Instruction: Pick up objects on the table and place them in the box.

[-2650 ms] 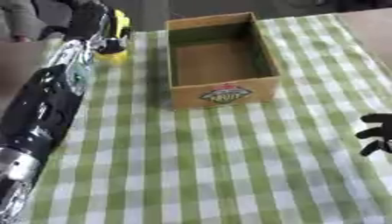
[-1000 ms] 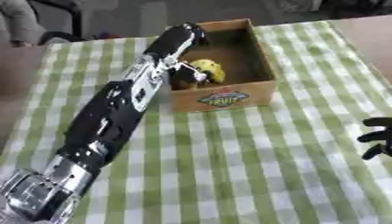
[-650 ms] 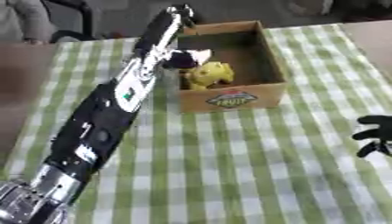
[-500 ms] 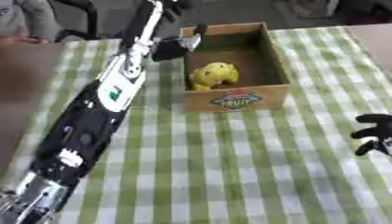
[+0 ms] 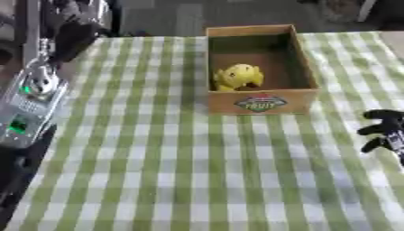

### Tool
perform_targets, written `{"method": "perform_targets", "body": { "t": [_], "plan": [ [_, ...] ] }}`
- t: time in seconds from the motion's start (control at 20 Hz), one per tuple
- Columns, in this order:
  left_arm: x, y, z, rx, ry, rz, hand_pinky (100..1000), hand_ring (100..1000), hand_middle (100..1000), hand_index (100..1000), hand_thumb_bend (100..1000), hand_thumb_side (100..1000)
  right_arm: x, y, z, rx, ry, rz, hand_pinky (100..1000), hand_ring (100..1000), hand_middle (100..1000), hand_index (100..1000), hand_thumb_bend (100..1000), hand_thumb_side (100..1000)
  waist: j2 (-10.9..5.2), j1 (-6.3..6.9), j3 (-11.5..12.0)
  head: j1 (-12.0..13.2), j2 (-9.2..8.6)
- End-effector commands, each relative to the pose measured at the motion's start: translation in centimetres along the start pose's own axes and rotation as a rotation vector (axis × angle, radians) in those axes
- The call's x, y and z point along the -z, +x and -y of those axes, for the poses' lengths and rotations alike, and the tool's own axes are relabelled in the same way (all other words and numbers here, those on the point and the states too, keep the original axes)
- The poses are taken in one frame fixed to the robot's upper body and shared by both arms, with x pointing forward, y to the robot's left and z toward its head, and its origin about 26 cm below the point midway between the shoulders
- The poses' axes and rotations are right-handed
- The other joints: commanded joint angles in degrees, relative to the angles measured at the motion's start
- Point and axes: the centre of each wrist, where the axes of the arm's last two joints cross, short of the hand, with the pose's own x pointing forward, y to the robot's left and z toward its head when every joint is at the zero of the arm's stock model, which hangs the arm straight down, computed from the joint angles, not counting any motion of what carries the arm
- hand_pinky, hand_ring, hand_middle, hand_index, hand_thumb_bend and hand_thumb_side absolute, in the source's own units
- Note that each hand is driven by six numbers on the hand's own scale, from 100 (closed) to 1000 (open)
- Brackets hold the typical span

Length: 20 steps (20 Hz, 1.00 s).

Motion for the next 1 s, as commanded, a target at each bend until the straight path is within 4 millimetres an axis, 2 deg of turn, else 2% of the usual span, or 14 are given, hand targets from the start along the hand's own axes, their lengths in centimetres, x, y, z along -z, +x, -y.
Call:
{"method": "perform_targets", "body": {
  "t": [0.05, 0.25, 0.4, 1.0],
  "plan": [
    [-1.8, -1.1, -0.4, -0.058, 0.077, -0.074, 538, 605, 574, 632, 255, 494, 0.1, 0.6, 0.6, -0.012, -0.02, 0.018, 461, 644, 727, 761, 100, 639, -0.97, -0.11, 0.53, -0.63, 0.25],
    [-5.3, -3.3, -0.4, -0.114, 0.138, -0.181, 534, 602, 574, 635, 252, 528, 0.0, 0.6, 0.7, -0.015, -0.03, 0.019, 461, 644, 727, 761, 100, 639, -0.76, -0.34, 1.29, -0.93, 0.0],
    [-6.8, -4.0, -0.5, -0.13, 0.149, -0.217, 527, 587, 567, 637, 243, 548, 0.0, 0.6, 0.7, -0.016, -0.032, 0.019, 460, 645, 727, 761, 100, 640, -0.66, -0.4, 1.7, -0.95, -0.1],
    [-7.6, -4.6, 0.3, -0.164, 0.1, -0.255, 518, 565, 544, 645, 211, 575, 0.2, 0.8, 0.7, -0.01, -0.039, 0.028, 460, 645, 728, 760, 100, 640, -0.31, -0.62, 1.33, -0.8, -0.56]
  ]
}}
